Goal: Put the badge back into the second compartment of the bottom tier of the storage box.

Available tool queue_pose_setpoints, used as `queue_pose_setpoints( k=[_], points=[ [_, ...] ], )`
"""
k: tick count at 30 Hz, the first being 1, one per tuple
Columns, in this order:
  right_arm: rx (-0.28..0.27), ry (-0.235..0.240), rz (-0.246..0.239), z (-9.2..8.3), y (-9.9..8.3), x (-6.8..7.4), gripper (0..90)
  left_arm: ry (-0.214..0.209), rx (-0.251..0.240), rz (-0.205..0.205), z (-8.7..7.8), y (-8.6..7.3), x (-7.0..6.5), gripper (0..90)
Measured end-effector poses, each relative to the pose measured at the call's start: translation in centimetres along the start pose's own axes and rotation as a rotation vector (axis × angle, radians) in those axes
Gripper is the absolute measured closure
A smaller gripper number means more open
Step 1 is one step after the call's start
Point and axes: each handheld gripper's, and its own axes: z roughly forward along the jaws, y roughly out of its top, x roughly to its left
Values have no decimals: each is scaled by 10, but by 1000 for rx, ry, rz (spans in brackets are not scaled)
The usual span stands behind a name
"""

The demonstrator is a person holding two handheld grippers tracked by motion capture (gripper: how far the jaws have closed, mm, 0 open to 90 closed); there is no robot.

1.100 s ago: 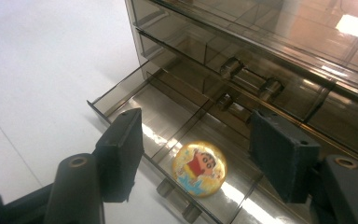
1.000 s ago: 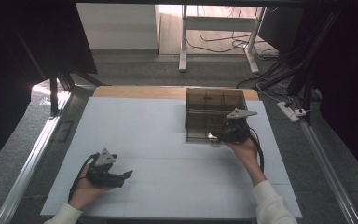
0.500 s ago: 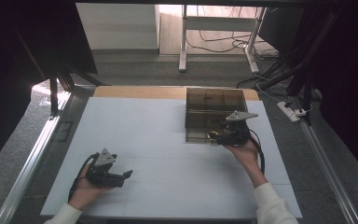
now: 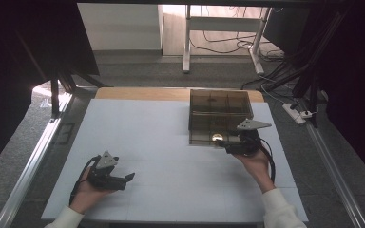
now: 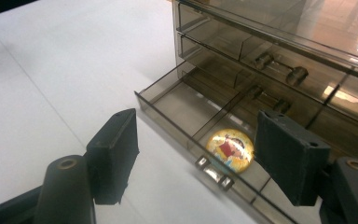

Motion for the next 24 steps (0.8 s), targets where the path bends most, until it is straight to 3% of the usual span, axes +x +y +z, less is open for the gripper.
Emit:
queue_pose_setpoints(
  k=[13, 24],
  points=[
    [-12, 8, -31, -23, -26, 18, 282, 1, -13, -1, -1, 0, 1, 119],
    [-13, 13, -25, -46, -55, 32, 266, 5, -25, 4, -2, 1, 0, 120]
  ],
)
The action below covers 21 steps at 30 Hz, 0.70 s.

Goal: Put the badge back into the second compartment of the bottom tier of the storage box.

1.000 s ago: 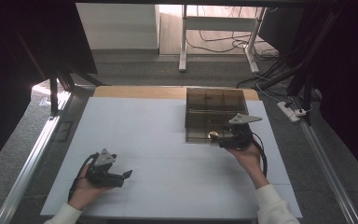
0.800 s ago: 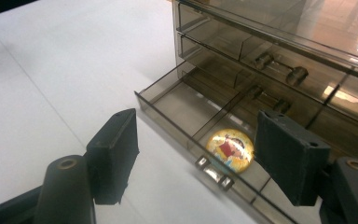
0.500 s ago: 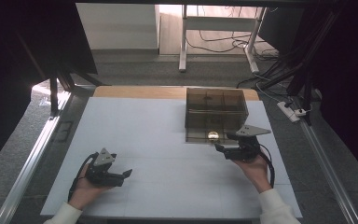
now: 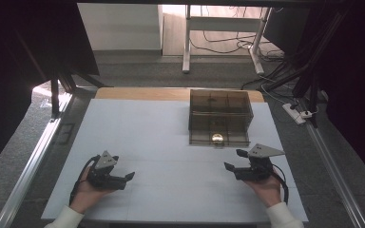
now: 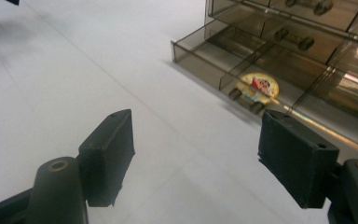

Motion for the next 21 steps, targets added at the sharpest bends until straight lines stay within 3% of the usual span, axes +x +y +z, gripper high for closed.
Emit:
queue_pose_setpoints(
  k=[5, 13, 21],
  points=[
    [2, -1, -8, -7, -12, 6, 264, 4, -28, 13, -3, 1, -2, 125],
    [24, -1, -27, -16, -29, 12, 256, 4, -24, 14, -2, 1, -2, 125],
    [27, -4, -33, -16, -35, 10, 249, 0, -10, 15, -1, 1, -3, 124]
  ],
)
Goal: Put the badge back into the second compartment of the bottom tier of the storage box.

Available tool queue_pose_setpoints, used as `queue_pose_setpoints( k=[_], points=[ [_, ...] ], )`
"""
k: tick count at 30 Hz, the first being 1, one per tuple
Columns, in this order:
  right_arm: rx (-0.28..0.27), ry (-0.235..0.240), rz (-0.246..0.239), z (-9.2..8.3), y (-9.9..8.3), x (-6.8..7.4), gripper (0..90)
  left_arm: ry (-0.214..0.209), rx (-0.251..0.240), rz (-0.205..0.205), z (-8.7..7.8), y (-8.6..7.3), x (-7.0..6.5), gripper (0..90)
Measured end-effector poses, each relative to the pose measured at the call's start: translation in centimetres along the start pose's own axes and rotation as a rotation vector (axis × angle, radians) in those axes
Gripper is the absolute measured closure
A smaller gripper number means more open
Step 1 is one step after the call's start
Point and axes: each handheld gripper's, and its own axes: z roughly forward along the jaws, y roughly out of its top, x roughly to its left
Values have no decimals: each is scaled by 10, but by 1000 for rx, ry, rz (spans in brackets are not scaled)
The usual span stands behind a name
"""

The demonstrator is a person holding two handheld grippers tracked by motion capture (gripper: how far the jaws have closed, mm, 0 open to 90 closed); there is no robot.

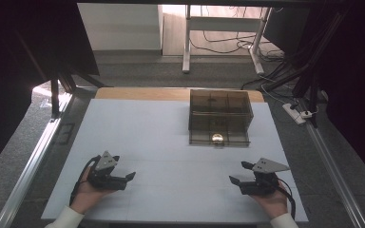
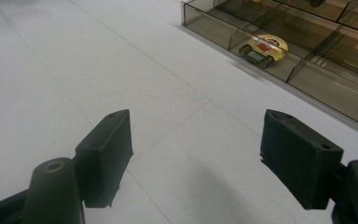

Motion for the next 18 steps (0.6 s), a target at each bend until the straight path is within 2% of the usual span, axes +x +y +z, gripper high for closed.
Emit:
queue_pose_setpoints(
  k=[4, 18],
  points=[
    [-5, -4, -12, 2, 2, 0, 248, -3, 4, 2, 1, 0, -1, 125],
    [-12, -8, -8, 1, 3, -3, 246, -5, 7, 3, 1, 0, -2, 124]
  ],
)
